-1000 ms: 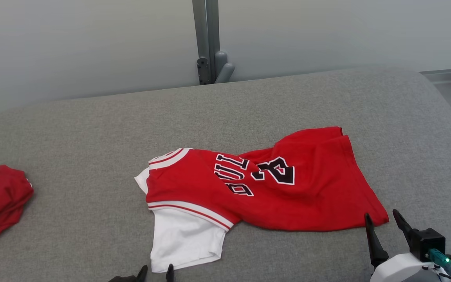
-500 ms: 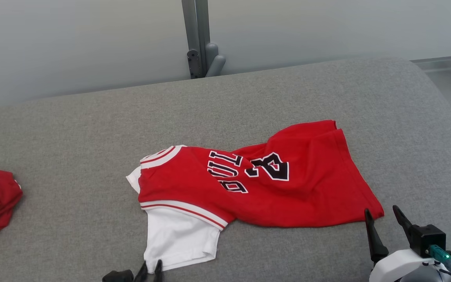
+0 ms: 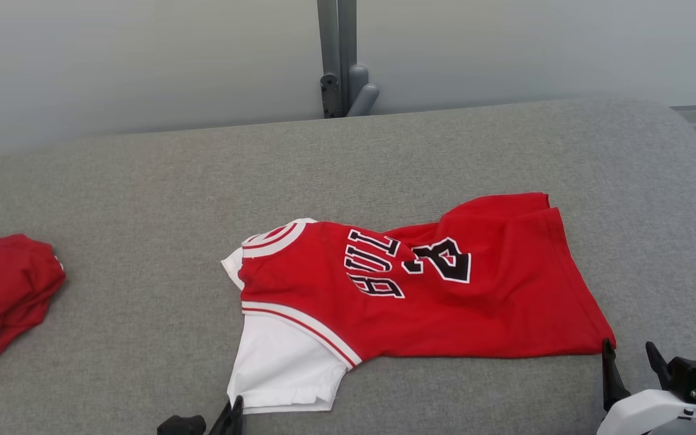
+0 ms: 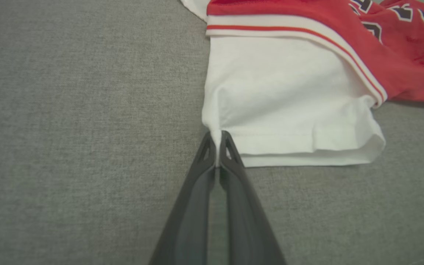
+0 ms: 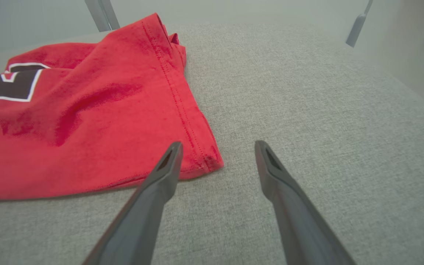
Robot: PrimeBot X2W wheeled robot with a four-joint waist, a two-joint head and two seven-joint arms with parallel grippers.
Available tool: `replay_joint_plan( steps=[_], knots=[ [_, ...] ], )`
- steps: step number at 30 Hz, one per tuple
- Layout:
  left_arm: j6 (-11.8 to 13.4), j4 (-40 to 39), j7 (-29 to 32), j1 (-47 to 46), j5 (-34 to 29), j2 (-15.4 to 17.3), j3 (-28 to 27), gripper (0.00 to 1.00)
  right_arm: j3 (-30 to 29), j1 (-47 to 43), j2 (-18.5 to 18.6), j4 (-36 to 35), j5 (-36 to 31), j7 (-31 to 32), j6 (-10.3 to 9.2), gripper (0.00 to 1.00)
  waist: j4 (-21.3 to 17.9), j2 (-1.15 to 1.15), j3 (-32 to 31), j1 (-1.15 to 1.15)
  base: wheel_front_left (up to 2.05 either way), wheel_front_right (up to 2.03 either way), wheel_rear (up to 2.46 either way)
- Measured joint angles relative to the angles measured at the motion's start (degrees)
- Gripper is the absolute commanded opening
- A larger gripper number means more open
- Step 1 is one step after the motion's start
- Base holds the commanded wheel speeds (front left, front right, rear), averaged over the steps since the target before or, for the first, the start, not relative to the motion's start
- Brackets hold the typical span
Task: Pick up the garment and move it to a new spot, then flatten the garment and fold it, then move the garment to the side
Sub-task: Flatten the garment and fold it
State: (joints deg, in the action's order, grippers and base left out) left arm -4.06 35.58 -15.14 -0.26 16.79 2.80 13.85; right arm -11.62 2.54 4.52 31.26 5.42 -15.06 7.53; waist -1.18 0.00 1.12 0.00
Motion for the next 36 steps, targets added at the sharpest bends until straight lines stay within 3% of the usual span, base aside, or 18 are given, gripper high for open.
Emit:
replay_joint_plan(
  steps=[11,13,14,20,26,30,36],
  knots=[
    [-1.3,-0.9,0.0,-0.2,-2.3,0.0,-1.2,0.00,-1.6,6.3,-0.4,10.8,-0.4,0.0,0.00,1.00,2.7,0.00,2.4,0.00,0.00,0.00,0.00],
    [-1.4,-0.9,0.0,-0.4,-2.3,0.0,-1.3,0.00,-2.0,7.0,-0.5,12.6,-0.4,0.0,0.00,0.38,3.1,0.00,2.8,0.00,0.00,0.00,0.00],
    [-1.5,-0.9,0.0,-0.5,-2.3,0.0,-1.3,0.00,-2.0,7.3,-0.4,13.3,-0.5,-0.2,0.00,0.00,3.3,0.00,2.9,0.00,0.00,0.00,0.00],
    [-1.5,-2.0,0.0,-0.7,-1.8,0.0,-1.9,0.00,-1.3,7.1,-0.4,12.6,0.3,-0.2,0.00,0.00,4.0,0.00,1.9,0.00,0.00,0.00,0.00],
    [-1.5,-8.6,0.0,-1.7,-1.0,0.0,-3.3,0.00,2.4,7.3,-0.5,3.3,5.5,-0.1,0.00,0.00,4.0,0.00,-1.2,0.00,0.00,0.00,0.00],
    [-2.2,-14.9,0.0,-6.6,-4.1,0.2,-5.5,0.00,7.6,12.2,1.1,-2.8,8.9,-0.1,0.00,0.00,4.0,0.00,-3.1,0.00,0.00,0.00,0.00],
    [-3.1,-20.9,0.0,-19.1,-6.9,5.9,-8.4,0.00,12.4,23.4,5.7,-9.0,11.9,-0.1,0.00,0.00,3.5,0.00,-4.7,0.00,0.00,0.00,0.00]
  ],
)
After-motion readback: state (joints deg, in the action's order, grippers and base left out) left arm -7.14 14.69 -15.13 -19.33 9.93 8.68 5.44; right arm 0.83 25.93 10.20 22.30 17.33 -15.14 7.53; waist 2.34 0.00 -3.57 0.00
